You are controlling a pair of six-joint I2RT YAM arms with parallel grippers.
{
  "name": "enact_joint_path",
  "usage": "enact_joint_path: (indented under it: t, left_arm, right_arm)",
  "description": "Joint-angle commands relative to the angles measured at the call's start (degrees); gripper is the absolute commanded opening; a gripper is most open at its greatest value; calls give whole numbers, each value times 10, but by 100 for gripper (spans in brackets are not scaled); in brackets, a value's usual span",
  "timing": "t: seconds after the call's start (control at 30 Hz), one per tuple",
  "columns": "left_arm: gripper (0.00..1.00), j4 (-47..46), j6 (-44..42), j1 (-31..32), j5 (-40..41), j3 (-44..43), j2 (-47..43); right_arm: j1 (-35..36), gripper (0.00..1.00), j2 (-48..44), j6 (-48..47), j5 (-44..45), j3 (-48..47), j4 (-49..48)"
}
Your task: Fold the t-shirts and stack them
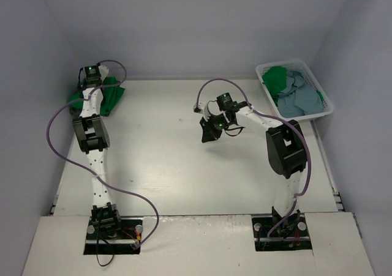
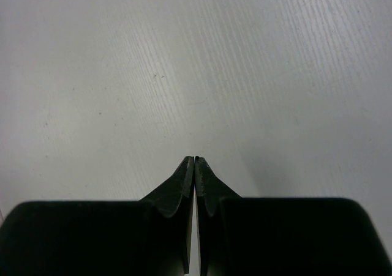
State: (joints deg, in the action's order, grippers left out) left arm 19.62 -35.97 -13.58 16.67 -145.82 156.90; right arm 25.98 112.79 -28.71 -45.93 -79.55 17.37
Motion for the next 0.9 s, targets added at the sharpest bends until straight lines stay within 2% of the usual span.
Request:
enact_joint_path:
  t: [0.0, 0.27, 0.53, 0.7, 0.87]
  left_arm:
    - [0, 8, -1, -6, 3, -25, -2]
    - [0, 12, 28, -5, -6, -8, -34]
    - [0, 49, 78, 6, -37, 5, -149]
    - [0, 58, 82, 29, -49, 51, -212]
    - [0, 86, 103, 48, -60, 40, -217]
  right_arm:
    - [4, 0, 2, -9, -10, -14, 2]
    - [5, 0, 6, -11, -5, -15, 3]
    - [5, 0, -16, -8, -3, -15, 3]
    - [7, 0, -28, -8, -6, -13, 3]
    - [7, 0, -38, -9, -12, -11, 3]
